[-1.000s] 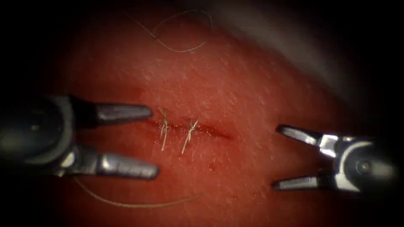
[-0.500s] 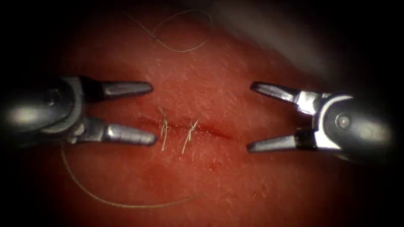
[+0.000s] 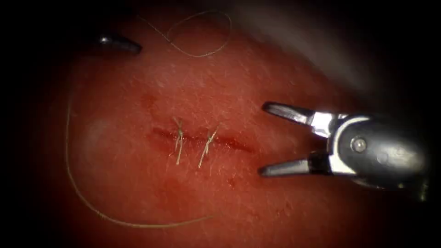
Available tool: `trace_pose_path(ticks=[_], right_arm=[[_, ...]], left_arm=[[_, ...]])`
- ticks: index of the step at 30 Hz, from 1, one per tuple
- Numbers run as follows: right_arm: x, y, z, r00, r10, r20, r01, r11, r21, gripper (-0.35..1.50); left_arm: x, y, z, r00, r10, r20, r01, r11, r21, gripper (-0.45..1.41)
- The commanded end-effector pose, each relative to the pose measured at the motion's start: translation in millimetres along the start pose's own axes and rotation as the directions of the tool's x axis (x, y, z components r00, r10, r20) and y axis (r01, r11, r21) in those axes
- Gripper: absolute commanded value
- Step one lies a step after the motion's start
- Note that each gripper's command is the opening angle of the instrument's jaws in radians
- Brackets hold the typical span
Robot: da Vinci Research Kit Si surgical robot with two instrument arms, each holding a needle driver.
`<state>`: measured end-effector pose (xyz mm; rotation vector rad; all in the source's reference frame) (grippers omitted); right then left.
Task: Wound Closure
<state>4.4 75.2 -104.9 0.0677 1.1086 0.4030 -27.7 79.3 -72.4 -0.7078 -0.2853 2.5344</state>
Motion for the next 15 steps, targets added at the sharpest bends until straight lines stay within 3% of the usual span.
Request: trace_pose_path(ticks=[1, 3, 5, 7, 11, 14, 15], right_arm=[[0.0, 0.0, 0.7, 1.0, -0.002, -0.002, 0.002, 1.0, 0.001, 1.23], [0.1, -0.1, 0.7, 1.0, -0.003, -0.003, 0.003, 1.0, 0.002, 1.23], [0.0, -0.2, 0.8, 1.0, -0.004, -0.003, 0.004, 1.0, 0.002, 1.23], [0.0, -0.4, 0.9, 1.0, -0.006, -0.003, 0.006, 1.0, 0.003, 1.23], [0.0, -0.6, 1.0, 1.0, -0.006, -0.003, 0.006, 1.0, 0.002, 1.23], [0.1, -0.8, 1.2, 1.0, -0.006, -0.003, 0.006, 1.0, -0.001, 1.23], [0.2, -0.9, 1.3, 1.0, -0.006, -0.002, 0.006, 1.0, -0.002, 1.23]], left_arm=[[0.4, -0.8, 1.3, 0.998, 0.062, 0.02, -0.062, 0.998, -0.002, 0.73], [0.8, -2.0, 2.7, 0.985, 0.151, 0.078, -0.152, 0.988, 0.003, 0.74], [0.6, -2.9, 4.5, 0.949, 0.241, 0.201, -0.245, 0.97, -0.007, 0.75], [0.4, -3.7, 5.6, 0.916, 0.296, 0.27, -0.306, 0.952, -0.007, 0.75], [0.0, -4.5, 7.2, 0.87, 0.347, 0.35, -0.355, 0.934, -0.044, 0.75], [0.1, -5.2, 7.7, 0.857, 0.36, 0.368, -0.371, 0.928, -0.042, 0.75], [0.2, -5.4, 7.9, 0.857, 0.359, 0.369, -0.371, 0.928, -0.041, 0.58]])
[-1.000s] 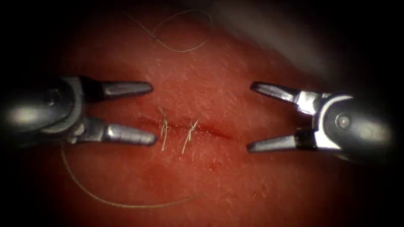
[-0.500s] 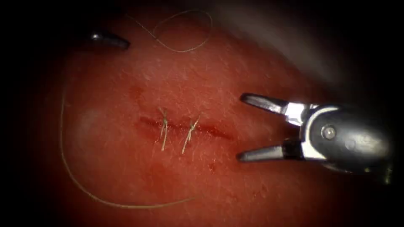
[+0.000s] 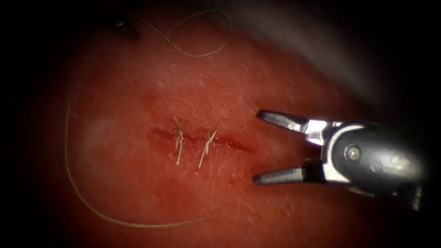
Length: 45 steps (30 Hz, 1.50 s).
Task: Wound Closure
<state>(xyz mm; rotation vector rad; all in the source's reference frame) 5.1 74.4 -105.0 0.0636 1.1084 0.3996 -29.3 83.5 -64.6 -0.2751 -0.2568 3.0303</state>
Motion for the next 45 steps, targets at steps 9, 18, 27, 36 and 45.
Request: trace_pose_path(ticks=[9, 18, 27, 36, 45], right_arm=[[0.3, -0.4, 0.9, 1.0, -0.002, -0.001, 0.002, 1.0, 0.006, 1.25], [0.1, -1.8, -0.3, 0.999, -0.015, 0.028, 0.013, 0.999, 0.053, 1.26], [-0.5, -3.5, 0.0, 0.998, -0.035, 0.049, 0.029, 0.994, 0.109, 1.25], [-0.7, -3.6, 0.3, 0.998, -0.037, 0.049, 0.032, 0.994, 0.107, 1.25], [-1.0, -3.6, 0.6, 0.998, -0.022, 0.052, 0.017, 0.995, 0.103, 1.21]], left_arm=[[5.1, 7.3, -3.3, 0.984, -0.135, -0.116, 0.12, 0.985, -0.126, -0.35], [9.5, 13.6, -3.0, 0.959, -0.238, -0.151, 0.218, 0.966, -0.141, -0.35], [17.3, 13.6, -0.6, 0.935, -0.298, -0.193, 0.271, 0.95, -0.155, -0.15], [15.4, 10.1, -5.5, 0.765, -0.51, -0.392, 0.343, 0.839, -0.422, 0.78], [10.6, 6.6, -11.8, 0.703, -0.552, -0.449, 0.423, 0.832, -0.36, 0.73]])
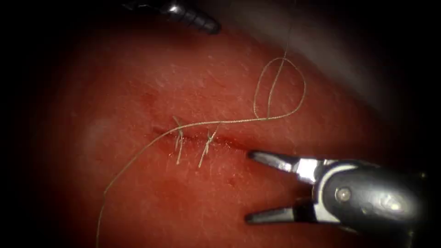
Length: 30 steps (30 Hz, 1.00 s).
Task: Wound Closure
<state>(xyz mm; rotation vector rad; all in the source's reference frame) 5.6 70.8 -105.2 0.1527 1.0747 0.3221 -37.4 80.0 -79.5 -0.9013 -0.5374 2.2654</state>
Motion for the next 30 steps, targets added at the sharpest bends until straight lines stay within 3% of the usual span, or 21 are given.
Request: trace_pose_path(ticks=[1, 6, 10, 16, 18, 19, 22, 24, 26, 30], right_arm=[[-0.2, -0.1, 1.0, 1.0, -0.001, 0.004, 0.001, 1.0, 0.003, 1.21], [-0.4, -0.4, 1.2, 1.0, -0.004, 0.01, 0.004, 1.0, 0.002, 1.23], [-0.3, -0.5, 1.3, 1.0, -0.004, 0.011, 0.004, 1.0, 0.001, 1.23], [-0.2, -0.5, 1.5, 1.0, -0.004, 0.011, 0.004, 1.0, 0.0, 1.25], [-0.2, -0.5, 1.5, 1.0, -0.004, 0.011, 0.004, 1.0, 0.0, 1.25], [-0.2, -0.6, 1.5, 1.0, -0.004, 0.011, 0.004, 1.0, 0.001, 1.25], [-0.2, -0.6, 1.5, 1.0, -0.004, 0.011, 0.004, 1.0, 0.001, 1.25], [-0.1, -0.6, 1.4, 1.0, -0.004, 0.01, 0.004, 1.0, 0.001, 1.25], [0.0, -0.7, 1.3, 1.0, -0.004, 0.01, 0.004, 1.0, 0.004, 1.25], [0.0, -0.8, 1.3, 1.0, -0.004, 0.01, 0.004, 1.0, 0.004, 1.25]], left_arm=[[0.3, -0.1, 1.6, 1.0, -0.003, -0.009, 0.003, 1.0, -0.001, 0.72], [1.7, -0.9, 6.8, 1.0, -0.021, -0.02, 0.021, 1.0, 0.019, 0.72], [1.1, -2.6, 11.2, 0.998, -0.053, -0.031, 0.054, 0.997, 0.051, 0.72], [0.2, -3.5, 14.3, 0.994, -0.09, -0.065, 0.092, 0.995, 0.031, 0.62], [0.3, -3.7, 14.3, 0.992, -0.084, -0.098, 0.084, 0.996, -0.003, 0.24], [0.2, -3.6, 14.1, 0.99, -0.075, -0.123, 0.07, 0.997, -0.044, -0.29], [-0.3, -2.7, 13.5, 0.971, -0.152, -0.183, 0.129, 0.983, -0.132, -0.35], [-1.8, -1.7, 14.3, 0.963, -0.203, -0.175, 0.172, 0.968, -0.181, -0.35], [-6.8, -1.2, 16.7, 0.973, -0.203, -0.114, 0.177, 0.963, -0.202, -0.35], [-12.3, -2.4, 17.4, 0.981, -0.187, -0.047, 0.173, 0.961, -0.217, -0.35]])
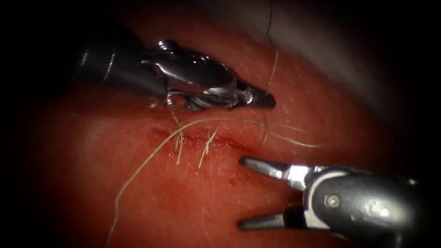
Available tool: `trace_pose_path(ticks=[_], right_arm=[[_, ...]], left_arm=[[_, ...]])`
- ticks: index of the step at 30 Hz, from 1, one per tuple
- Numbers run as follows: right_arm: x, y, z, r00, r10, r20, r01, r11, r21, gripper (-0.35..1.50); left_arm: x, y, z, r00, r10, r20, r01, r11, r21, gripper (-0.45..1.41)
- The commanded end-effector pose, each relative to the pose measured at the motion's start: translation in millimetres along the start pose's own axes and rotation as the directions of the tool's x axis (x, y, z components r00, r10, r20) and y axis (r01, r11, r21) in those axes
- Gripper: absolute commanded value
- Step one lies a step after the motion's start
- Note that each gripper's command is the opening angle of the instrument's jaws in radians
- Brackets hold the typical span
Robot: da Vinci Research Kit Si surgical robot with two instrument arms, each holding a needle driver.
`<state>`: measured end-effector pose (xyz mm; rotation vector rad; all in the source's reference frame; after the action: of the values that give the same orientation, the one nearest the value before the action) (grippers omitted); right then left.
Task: Wound Closure
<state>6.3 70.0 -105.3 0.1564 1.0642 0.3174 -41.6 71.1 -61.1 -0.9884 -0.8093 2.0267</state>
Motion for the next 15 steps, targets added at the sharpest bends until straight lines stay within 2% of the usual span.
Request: trace_pose_path(ticks=[1, 4, 8, 11, 15], right_arm=[[0.0, 0.1, 0.7, 1.0, -0.002, -0.001, 0.002, 1.0, 0.0, 1.25], [0.0, 0.1, 0.8, 1.0, -0.002, -0.001, 0.002, 1.0, 0.0, 1.25], [-0.1, 0.1, 0.8, 1.0, -0.004, -0.003, 0.004, 1.0, 0.003, 1.25], [-0.1, 0.0, 0.9, 1.0, -0.005, -0.003, 0.005, 1.0, 0.005, 1.23], [-0.2, -0.1, 1.0, 1.0, -0.006, -0.005, 0.006, 1.0, 0.008, 1.23]], left_arm=[[-0.6, -0.4, 0.5, 1.0, 0.005, 0.015, -0.005, 1.0, -0.003, -0.35], [-2.2, -0.9, -0.7, 1.0, 0.009, 0.026, -0.009, 1.0, -0.002, -0.35], [-2.9, 0.8, -3.0, 0.999, 0.011, 0.032, -0.01, 1.0, -0.011, -0.35], [-1.4, 5.3, -6.5, 1.0, 0.017, 0.019, -0.016, 1.0, -0.023, -0.35], [0.2, 11.1, -9.8, 0.999, 0.044, 0.007, -0.044, 0.998, -0.04, -0.35]])
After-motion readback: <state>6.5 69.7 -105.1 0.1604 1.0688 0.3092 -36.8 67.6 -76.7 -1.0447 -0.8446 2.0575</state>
